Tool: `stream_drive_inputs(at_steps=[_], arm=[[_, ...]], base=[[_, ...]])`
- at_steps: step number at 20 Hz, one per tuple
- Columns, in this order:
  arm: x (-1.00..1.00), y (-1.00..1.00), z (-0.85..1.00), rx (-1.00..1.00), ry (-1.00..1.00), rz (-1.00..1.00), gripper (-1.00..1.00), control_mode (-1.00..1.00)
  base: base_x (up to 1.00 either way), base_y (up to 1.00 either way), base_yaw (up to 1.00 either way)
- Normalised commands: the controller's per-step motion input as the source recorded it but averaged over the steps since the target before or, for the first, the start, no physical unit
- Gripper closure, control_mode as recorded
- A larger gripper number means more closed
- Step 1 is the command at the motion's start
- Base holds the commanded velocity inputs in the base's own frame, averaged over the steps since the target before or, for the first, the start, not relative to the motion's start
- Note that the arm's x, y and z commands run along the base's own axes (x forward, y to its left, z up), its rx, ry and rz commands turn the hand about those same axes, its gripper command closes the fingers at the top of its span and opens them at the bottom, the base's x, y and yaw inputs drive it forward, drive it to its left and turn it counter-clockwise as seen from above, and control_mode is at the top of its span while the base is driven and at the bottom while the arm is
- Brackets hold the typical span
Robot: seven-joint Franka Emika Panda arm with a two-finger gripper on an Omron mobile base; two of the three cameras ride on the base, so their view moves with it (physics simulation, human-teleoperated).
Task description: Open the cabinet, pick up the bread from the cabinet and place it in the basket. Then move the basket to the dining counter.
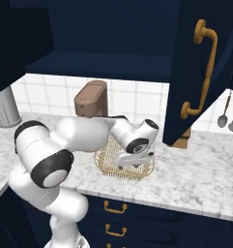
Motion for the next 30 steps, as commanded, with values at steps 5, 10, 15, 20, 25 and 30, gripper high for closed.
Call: stream_drive_inputs(at_steps=[5, 10, 15, 20, 25, 30], arm=[[-0.53, 0.32, 0.61, 0.01, -0.26, 0.0, -1.0, -1.0], [-0.36, 0.13, 0.89, 0.0, -0.11, -0.02, -1.0, -1.0], [-0.75, 0.0, 0.56, 0.13, 0.0, -0.09, -1.0, -1.0], [-0.45, 0.18, 0.34, 0.08, 0.01, -0.43, -1.0, -1.0], [-0.42, 0.02, 0.58, 0.24, 0.16, -0.39, -1.0, -1.0], [-0.41, 0.0, 0.22, 0.33, 0.16, -0.42, -1.0, -1.0]], base=[[0.0, 0.0, 0.0], [0.0, 0.0, 0.0], [0.0, 0.0, 0.0], [0.0, 0.0, 0.0], [0.0, 0.0, 0.0], [0.0, 0.0, 0.0]])
